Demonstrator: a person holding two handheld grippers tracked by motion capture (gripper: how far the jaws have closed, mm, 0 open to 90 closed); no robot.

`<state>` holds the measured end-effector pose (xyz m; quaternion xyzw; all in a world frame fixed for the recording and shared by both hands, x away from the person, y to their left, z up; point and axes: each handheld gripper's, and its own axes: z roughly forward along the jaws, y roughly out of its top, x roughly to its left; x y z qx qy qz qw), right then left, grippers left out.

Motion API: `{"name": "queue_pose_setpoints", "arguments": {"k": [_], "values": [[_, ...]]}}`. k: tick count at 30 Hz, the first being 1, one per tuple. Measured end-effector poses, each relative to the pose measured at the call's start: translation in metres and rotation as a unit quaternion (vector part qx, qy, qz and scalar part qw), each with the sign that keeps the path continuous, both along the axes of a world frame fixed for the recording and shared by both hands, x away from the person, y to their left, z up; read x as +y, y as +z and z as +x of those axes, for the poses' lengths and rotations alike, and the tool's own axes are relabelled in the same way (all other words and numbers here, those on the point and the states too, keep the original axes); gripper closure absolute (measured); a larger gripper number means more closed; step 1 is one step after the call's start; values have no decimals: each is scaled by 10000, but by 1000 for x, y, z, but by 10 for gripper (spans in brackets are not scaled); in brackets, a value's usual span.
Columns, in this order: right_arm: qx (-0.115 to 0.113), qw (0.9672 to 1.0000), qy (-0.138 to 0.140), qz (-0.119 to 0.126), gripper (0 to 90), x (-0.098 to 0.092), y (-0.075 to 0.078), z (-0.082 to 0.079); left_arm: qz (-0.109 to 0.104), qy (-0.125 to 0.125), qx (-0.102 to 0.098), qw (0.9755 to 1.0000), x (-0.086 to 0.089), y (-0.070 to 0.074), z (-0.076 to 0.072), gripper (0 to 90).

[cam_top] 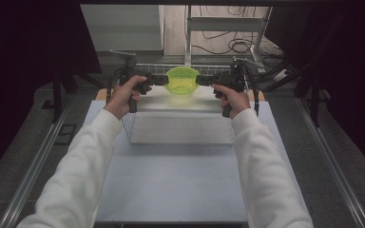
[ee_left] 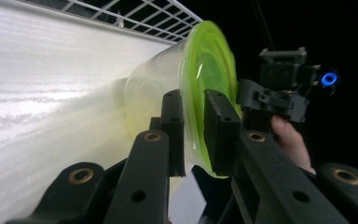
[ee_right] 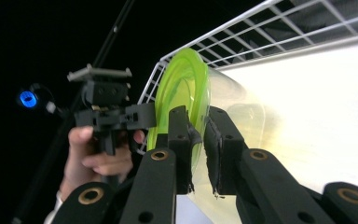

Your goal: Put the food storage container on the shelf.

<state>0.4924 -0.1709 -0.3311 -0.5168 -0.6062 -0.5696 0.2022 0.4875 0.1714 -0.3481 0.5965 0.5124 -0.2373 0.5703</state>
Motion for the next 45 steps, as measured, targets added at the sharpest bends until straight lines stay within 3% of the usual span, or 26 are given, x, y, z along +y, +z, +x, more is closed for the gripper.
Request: {"name": "queue_pose_setpoints", "arguments": {"k": [2, 11, 15, 16, 18, 19, 23, 25, 26, 28, 29, 33, 35, 36, 37, 38, 40, 45], "values": [[194, 9998, -100, 31, 784, -1, -3, 5, -73, 7, 61, 10000, -1, -1, 3, 776], [372, 9991, -187, -36, 712, 0, -5, 7, -193, 74, 114, 9997, -3, -5, 7, 743], [200, 9994, -259, -110, 594, 2, -3, 5, -40, 217, -57, 9997, -7, -3, 4, 640], [28, 9991, -372, -206, 514, 3, 0, 2, 9, 339, -166, 9993, -8, -1, 2, 530], [-37, 9990, -378, -241, 489, 3, 1, 1, 62, 413, -249, 9988, -8, 1, 0, 486], [-192, 9982, -439, -349, 442, 4, 6, -3, 117, 455, -334, 9983, -8, 3, -1, 424], [-486, 9964, -558, -402, 405, 1, 14, -10, 166, 595, -636, 9961, -5, 12, -10, 351], [-736, 9944, -583, -491, 377, 0, 21, -17, 274, 658, -835, 9940, -3, 18, -18, 314], [-848, 9926, -627, -609, 372, -1, 24, -21, 447, 696, -995, 9916, -2, 22, -25, 301], [-1090, 9882, -662, -849, 353, -5, 31, -32, 548, 718, -1242, 9881, -1, 28, -37, 283], [-1184, 9862, -652, -952, 347, -7, 34, -37, 696, 767, -1352, 9854, 0, 31, -44, 275], [-1768, 9711, -617, -1482, 304, -13, 37, -61, 1026, 758, -1709, 9770, 6, 32, -71, 269], [-1947, 9677, -481, -1529, 292, -15, 32, -74, 1140, 718, -1825, 9739, 8, 28, -84, 268], [-2011, 9663, -415, -1553, 287, -16, 29, -79, 1234, 738, -1948, 9703, 9, 24, -94, 269], [-2199, 9611, -265, -1650, 272, -19, 20, -94, 1269, 721, -2023, 9684, 9, 20, -102, 273], [-2199, 9611, -265, -1650, 272, -19, 20, -94, 1303, 688, -2070, 9672, 10, 17, -107, 273], [-2356, 9546, -235, -1808, 264, -24, 9, -106, 1483, 672, -2177, 9623, 9, 8, -120, 272], [-2393, 9526, -149, -1873, 257, -38, -18, -127, 1866, 630, -2265, 9539, 10, -20, -152, 274]]}}
